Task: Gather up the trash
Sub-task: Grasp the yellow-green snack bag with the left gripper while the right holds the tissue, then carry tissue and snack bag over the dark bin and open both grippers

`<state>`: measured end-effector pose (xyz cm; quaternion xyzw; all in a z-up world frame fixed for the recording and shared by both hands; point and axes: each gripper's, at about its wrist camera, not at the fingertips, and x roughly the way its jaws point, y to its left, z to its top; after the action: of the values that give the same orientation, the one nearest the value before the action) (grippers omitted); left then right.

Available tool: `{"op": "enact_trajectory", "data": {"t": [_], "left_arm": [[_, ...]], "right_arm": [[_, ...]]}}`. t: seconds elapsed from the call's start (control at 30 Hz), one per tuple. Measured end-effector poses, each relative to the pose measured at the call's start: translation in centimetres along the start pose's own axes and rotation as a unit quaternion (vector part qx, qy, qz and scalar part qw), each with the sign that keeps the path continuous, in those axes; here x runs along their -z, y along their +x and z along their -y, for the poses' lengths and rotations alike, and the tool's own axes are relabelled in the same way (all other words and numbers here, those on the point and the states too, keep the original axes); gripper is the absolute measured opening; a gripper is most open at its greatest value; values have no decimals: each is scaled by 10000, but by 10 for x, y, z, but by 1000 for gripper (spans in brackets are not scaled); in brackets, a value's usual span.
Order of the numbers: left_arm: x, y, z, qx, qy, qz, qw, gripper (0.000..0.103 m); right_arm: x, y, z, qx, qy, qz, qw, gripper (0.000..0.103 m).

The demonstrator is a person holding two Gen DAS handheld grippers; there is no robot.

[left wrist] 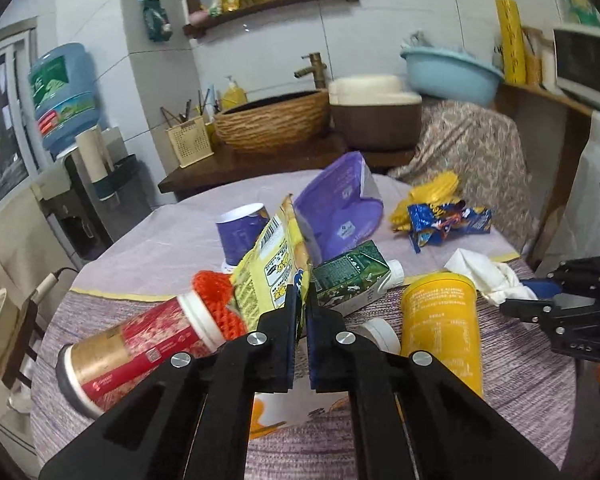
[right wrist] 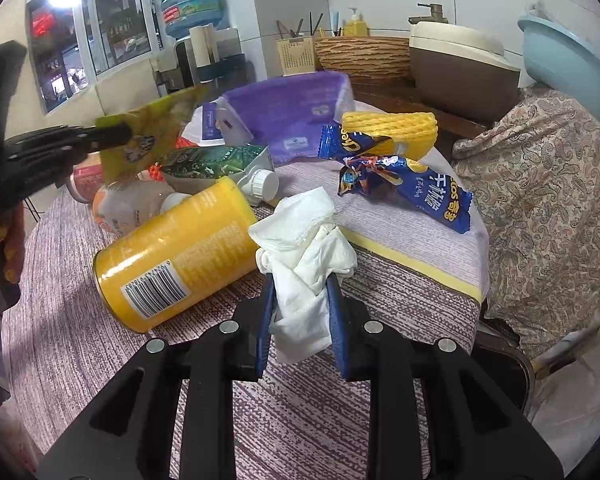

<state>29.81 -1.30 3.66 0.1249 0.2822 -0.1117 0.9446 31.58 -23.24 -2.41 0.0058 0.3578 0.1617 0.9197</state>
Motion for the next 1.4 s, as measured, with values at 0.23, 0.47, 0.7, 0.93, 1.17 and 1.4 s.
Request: {"op": "enact_trajectory", "data": {"t": [0.23, 0.47, 0.7, 0.93, 1.17, 1.4], "left_arm": [[23, -45, -15, 37, -587, 426, 9974, 4], [31, -87, -24, -172, -921, 824, 9922, 4], [25, -124, -11, 67, -999, 1152, 9883, 4], [22, -156, 52, 486, -551, 1548, 9852, 4], [31, -157, 108, 1027, -483, 1638, 9799, 4], [42, -136, 162, 1584, -449, 1365, 9769, 4]], "right_arm": [[7, -20, -6, 84, -83, 332, 9994, 26], [12, -34, 6, 303, 142, 598, 9977, 26], [14, -59, 1, 340, 70, 841, 9959, 26], [28, -94, -10, 326, -161, 1054, 9938, 26], [59, -132, 5, 480, 110, 1255, 9909, 26], [114, -155, 37, 894, 674, 1222, 9862, 26]]}}
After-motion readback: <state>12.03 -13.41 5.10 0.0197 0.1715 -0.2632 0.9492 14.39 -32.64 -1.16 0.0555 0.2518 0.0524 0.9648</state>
